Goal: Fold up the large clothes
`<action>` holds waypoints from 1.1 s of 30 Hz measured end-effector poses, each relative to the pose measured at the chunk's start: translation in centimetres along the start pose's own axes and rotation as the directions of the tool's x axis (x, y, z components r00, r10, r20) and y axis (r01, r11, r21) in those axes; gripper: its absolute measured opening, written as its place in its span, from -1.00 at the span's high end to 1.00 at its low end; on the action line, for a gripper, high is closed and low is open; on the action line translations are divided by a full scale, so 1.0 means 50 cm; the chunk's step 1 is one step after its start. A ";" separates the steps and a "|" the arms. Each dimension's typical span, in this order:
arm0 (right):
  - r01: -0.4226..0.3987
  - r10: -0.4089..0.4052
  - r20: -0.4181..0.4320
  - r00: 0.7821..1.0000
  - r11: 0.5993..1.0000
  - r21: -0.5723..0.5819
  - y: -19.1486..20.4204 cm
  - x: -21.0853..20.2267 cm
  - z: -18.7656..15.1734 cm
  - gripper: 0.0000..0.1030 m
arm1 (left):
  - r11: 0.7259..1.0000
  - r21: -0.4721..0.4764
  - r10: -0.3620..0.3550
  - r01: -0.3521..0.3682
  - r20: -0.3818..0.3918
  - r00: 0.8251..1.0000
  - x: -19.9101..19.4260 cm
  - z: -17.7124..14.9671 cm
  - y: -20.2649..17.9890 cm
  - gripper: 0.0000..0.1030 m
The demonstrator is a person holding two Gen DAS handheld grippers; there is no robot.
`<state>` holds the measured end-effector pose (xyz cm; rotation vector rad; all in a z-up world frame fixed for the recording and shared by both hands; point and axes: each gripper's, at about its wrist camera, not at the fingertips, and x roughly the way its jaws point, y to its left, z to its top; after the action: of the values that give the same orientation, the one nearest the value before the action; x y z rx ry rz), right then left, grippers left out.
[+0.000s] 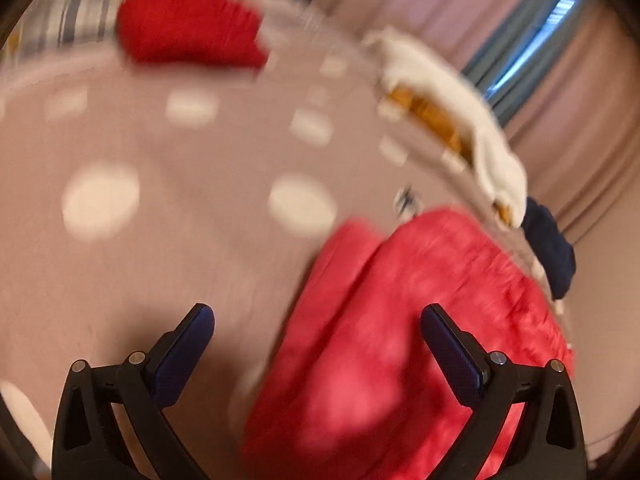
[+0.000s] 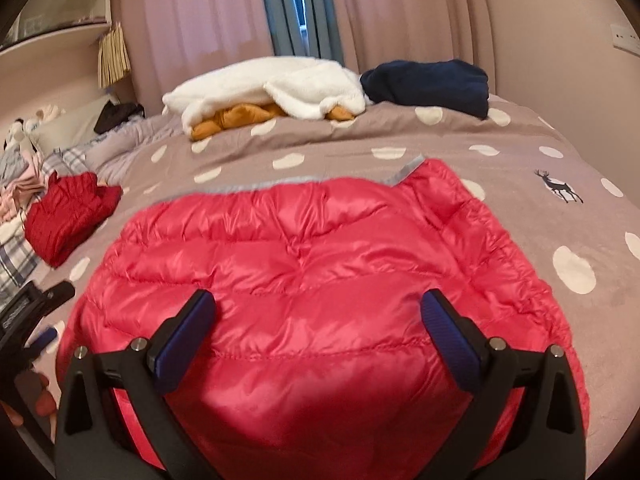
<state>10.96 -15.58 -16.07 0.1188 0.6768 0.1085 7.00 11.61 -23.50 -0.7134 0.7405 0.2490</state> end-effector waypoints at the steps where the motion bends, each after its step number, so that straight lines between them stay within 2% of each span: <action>1: 0.003 -0.003 -0.007 1.000 1.000 -0.005 0.001 0.003 -0.001 -1.00 | 0.999 -0.029 -0.035 0.034 -0.041 0.999 0.010 -0.002 0.009 -0.98; 2: 0.011 -0.011 -0.017 1.000 1.000 -0.013 0.004 0.007 -0.003 -1.00 | 0.989 -0.101 -0.117 0.106 -0.105 0.988 0.027 -0.007 0.027 -0.98; 4: 0.022 -0.023 -0.050 0.998 1.000 -0.021 0.006 0.020 -0.007 -1.00 | 0.971 -0.156 -0.205 0.183 -0.133 0.970 0.032 -0.012 0.036 -0.98; 6: 0.025 -0.026 -0.111 0.994 1.000 -0.013 0.002 0.046 -0.015 -1.00 | 0.958 -0.112 -0.279 0.262 -0.185 0.942 0.039 -0.020 0.010 -0.98; 8: 0.029 -0.029 -0.124 0.992 1.000 -0.004 -0.002 0.058 -0.019 -1.00 | 0.953 -0.059 -0.303 0.298 -0.251 0.919 0.056 -0.035 -0.026 -0.98; 9: 0.036 -0.037 -0.126 0.991 0.999 -0.008 -0.002 0.065 -0.021 -1.00 | 0.958 -0.031 -0.283 0.284 -0.252 0.926 0.061 -0.041 -0.037 -0.98; 10: 0.041 -0.043 -0.127 0.991 0.999 -0.014 -0.001 0.069 -0.023 -1.00 | 0.969 0.016 -0.237 0.246 -0.217 0.947 0.067 -0.052 -0.055 -0.98; 11: 0.052 -0.056 -0.138 0.989 0.998 -0.030 0.001 0.079 -0.027 -1.00 | 0.972 0.027 -0.224 0.233 -0.178 0.958 0.071 -0.060 -0.064 -0.98; 13: 0.060 -0.064 -0.137 0.988 0.998 -0.036 0.001 0.088 -0.031 -1.00 | 0.975 0.014 -0.219 0.223 -0.139 0.966 0.083 -0.060 -0.070 -0.98; 18: 0.080 -0.085 -0.124 0.989 0.996 -0.043 0.003 0.103 -0.031 -1.00 | 0.966 -0.025 -0.258 0.257 -0.114 0.959 0.113 -0.050 -0.083 -0.98; 21: 0.088 -0.093 -0.116 0.989 0.995 -0.044 0.004 0.107 -0.030 -1.00 | 0.963 0.010 -0.267 0.270 -0.107 0.958 0.113 -0.043 -0.074 -0.98; 24: 0.088 -0.093 -0.111 0.989 0.995 -0.048 0.004 0.114 -0.026 -1.00 | 0.958 0.040 -0.276 0.285 -0.142 0.950 0.103 -0.046 -0.060 -0.98; 26: 0.081 -0.086 -0.107 0.991 0.996 -0.050 0.002 0.114 -0.024 -1.00 | 0.950 -0.002 -0.307 0.313 -0.198 0.931 0.097 -0.035 -0.045 -0.98; 27: 0.077 -0.081 -0.107 0.991 0.996 -0.048 0.000 0.114 -0.024 -1.00 | 0.942 -0.056 -0.336 0.332 -0.210 0.918 0.092 -0.028 -0.033 -0.98; 28: 0.075 -0.080 -0.107 0.991 0.996 -0.046 -0.001 0.114 -0.023 -1.00 | 0.923 -0.137 -0.382 0.360 -0.220 0.897 0.090 -0.022 -0.015 -0.98; 29: 0.075 -0.080 -0.107 0.991 0.996 -0.047 -0.001 0.114 -0.022 -1.00 | 0.883 -0.252 -0.453 0.397 -0.232 0.861 0.087 -0.017 0.011 -0.98; 30: 0.075 -0.080 -0.106 0.991 0.996 -0.048 -0.001 0.115 -0.021 -1.00 | 0.858 -0.302 -0.490 0.416 -0.235 0.840 0.083 -0.016 0.022 -0.98; 31: 0.076 -0.080 -0.104 0.991 0.996 -0.047 -0.001 0.115 -0.022 -1.00 | 0.812 -0.375 -0.550 0.447 -0.236 0.801 0.082 -0.016 0.039 -0.98; 32: 0.076 -0.080 -0.103 0.992 0.996 -0.047 0.000 0.114 -0.022 -1.00 | 0.790 -0.407 -0.577 0.460 -0.238 0.781 0.082 -0.019 0.046 -0.98; 33: 0.076 -0.080 -0.102 0.992 0.996 -0.046 0.000 0.114 -0.022 -1.00 | 0.783 -0.418 -0.586 0.460 -0.247 0.772 0.080 -0.022 0.048 -0.98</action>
<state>14.67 -14.73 -20.45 0.0467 0.7816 0.0539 8.27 12.50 -28.04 -1.2937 0.8223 -0.3037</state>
